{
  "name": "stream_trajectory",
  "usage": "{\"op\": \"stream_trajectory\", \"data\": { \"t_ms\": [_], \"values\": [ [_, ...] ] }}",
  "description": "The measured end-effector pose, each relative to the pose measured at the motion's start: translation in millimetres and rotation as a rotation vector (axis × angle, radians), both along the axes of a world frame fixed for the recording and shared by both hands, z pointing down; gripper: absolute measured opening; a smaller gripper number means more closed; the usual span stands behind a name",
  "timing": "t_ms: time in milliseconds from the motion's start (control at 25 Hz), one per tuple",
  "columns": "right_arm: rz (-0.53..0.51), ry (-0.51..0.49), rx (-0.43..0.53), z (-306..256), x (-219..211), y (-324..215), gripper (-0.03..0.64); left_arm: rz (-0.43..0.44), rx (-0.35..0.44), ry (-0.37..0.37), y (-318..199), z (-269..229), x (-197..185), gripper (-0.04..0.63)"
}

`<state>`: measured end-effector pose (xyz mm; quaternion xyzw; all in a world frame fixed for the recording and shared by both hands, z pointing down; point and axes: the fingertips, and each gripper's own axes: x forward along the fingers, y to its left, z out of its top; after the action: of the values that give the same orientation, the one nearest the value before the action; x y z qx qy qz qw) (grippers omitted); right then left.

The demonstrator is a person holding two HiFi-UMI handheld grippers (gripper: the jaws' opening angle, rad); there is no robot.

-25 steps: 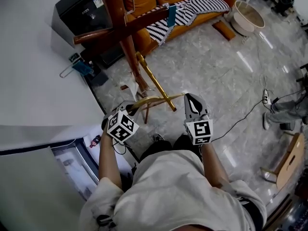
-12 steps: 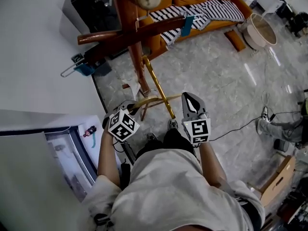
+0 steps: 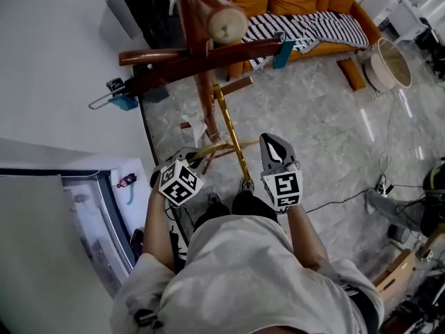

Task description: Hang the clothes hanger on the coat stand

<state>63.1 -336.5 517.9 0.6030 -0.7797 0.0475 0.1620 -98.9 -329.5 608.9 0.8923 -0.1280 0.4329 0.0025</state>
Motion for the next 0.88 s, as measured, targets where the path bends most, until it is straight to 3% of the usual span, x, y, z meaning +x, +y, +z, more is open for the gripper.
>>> {"op": "stream_trajectory", "data": {
  "t_ms": [560,880],
  "values": [
    [-0.048,-0.003,-0.013,7.2,-3.7,-7.6,0.005,-0.062,-0.019,-0.025,-1.6,18.2,-3.6,0.01],
    [-0.045,0.019,-0.018,9.8,-1.0,-4.3,0.005,-0.111,-0.034,0.001,-6.5,24.0,1.7,0.011]
  ]
}}
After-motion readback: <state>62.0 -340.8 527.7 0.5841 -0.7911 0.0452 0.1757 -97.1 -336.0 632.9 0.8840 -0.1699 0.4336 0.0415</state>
